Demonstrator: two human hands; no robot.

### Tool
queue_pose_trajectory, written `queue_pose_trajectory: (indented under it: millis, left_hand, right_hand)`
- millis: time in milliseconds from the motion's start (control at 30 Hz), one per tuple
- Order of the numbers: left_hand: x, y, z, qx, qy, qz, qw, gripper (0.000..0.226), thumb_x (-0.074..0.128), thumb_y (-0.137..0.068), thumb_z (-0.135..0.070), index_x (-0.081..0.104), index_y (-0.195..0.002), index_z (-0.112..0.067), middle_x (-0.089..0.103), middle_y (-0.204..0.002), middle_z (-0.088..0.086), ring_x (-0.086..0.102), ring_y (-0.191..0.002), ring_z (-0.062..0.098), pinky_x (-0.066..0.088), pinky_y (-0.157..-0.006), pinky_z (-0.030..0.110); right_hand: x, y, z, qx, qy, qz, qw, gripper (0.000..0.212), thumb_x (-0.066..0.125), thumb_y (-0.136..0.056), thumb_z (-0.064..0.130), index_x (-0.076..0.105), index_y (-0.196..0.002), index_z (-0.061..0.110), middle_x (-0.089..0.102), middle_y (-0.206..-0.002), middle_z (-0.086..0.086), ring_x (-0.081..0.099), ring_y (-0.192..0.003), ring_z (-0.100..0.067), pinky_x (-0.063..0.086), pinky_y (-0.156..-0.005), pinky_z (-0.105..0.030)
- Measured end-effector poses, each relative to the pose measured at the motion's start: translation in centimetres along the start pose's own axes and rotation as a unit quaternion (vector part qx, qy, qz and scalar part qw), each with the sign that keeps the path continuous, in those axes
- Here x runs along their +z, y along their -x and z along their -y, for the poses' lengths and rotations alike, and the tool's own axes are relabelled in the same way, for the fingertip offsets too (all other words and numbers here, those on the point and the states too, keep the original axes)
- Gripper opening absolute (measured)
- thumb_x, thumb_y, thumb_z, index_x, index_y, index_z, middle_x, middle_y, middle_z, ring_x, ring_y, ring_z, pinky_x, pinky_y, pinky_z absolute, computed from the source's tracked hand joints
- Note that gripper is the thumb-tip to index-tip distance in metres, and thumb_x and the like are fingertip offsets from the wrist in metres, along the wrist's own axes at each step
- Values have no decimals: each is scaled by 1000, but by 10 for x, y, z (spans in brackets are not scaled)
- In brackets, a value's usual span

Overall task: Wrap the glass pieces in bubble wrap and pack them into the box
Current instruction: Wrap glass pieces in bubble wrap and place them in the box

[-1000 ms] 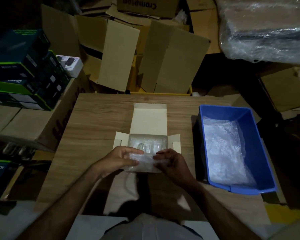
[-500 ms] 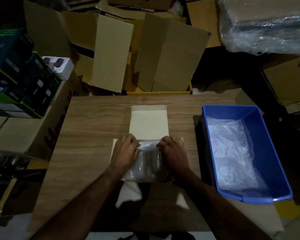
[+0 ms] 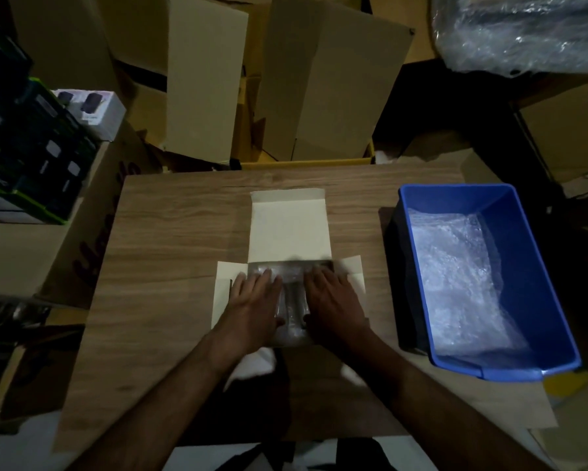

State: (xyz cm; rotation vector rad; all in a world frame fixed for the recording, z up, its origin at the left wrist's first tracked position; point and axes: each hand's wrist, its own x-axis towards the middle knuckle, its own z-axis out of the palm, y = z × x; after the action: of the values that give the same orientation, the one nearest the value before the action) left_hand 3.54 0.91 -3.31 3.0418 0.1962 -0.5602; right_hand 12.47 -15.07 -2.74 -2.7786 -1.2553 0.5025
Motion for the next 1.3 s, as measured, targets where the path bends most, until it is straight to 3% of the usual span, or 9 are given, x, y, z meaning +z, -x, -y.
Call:
queue_pose_trajectory:
  millis: [200, 433, 700, 800, 933, 1033, 1133, 1200, 1300]
  left_hand:
    - [-10, -13, 5, 45, -40, 88, 994, 88, 49, -95, -62, 16, -161, -13, 8, -170, 13, 11, -156, 30, -4, -126, 54]
    - [-8, -24, 10, 27, -29, 131, 991, 98, 48, -91, -71, 9, -162, -16, 6, -171, 9, 4, -157, 32, -12, -122, 56]
    - [0, -27, 10, 17, -20, 134, 991, 106, 47, -88, -76, 4, -162, -13, 5, -171, 10, 0, -157, 30, -14, -122, 56]
    - [-1, -29, 12, 18, -7, 131, 991, 108, 49, -86, -76, 6, -161, -12, 8, -170, 11, 1, -157, 30, -15, -121, 56]
    - [0, -19, 9, 19, 25, 82, 996, 107, 49, -87, -75, 5, -162, -13, 12, -169, 14, 4, -157, 32, -12, -123, 54]
    - [1, -1, 7, 15, 41, 13, 999, 101, 44, -90, -74, 5, -163, -16, 11, -170, 12, 2, -158, 30, -8, -126, 52]
    - [-5, 14, -4, 22, 39, -27, 999, 95, 42, -93, -71, 8, -163, -15, 10, -170, 12, 2, -158, 29, -8, -126, 51]
    - [-14, 21, -19, 34, 71, -61, 995, 92, 49, -94, -65, 16, -162, -12, 16, -169, 14, 8, -157, 32, -5, -126, 51]
    - [-25, 22, -52, 63, 87, -150, 983, 77, 56, -95, -50, 34, -156, -9, 30, -164, 17, 25, -153, 36, 13, -125, 57]
  right_hand:
    - [-2, -6, 4, 32, 37, 49, 998, 80, 62, -95, 29, 18, -155, 0, 33, -156, -22, 39, -140, -35, 36, -114, -46]
    - [5, -11, 4, 31, 50, 47, 997, 99, 74, -85, 41, 18, -156, 1, 33, -158, -23, 31, -148, -35, 17, -124, -48]
    - [14, -12, 3, 33, 47, 30, 998, 83, 67, -88, 37, 28, -152, 1, 43, -150, -22, 40, -141, -34, 14, -125, -47]
    - [13, -14, 2, 29, 51, 49, 997, 95, 70, -86, 44, 21, -155, 1, 38, -154, -25, 35, -145, -37, 10, -126, -51]
    - [8, -5, 0, 9, 65, 42, 997, 108, 71, -84, 51, 11, -159, 3, 27, -159, -25, 25, -149, -38, 5, -125, -56]
    - [1, 15, -3, 6, 41, -21, 999, 95, 67, -88, 43, 15, -160, 7, 19, -164, -24, 17, -153, -36, 3, -125, -55]
    - [-14, 41, -6, 16, 10, -104, 994, 82, 64, -88, 32, 29, -157, 6, 27, -162, -24, 27, -151, -36, 14, -124, -58]
    - [-25, 56, -12, 32, 3, -153, 988, 82, 69, -82, 27, 37, -154, 4, 36, -158, -25, 35, -147, -39, 23, -121, -60]
    - [-41, 74, -29, 69, -20, -160, 984, 91, 70, -83, 30, 26, -159, 7, 24, -165, -22, 22, -154, -37, 12, -125, -57]
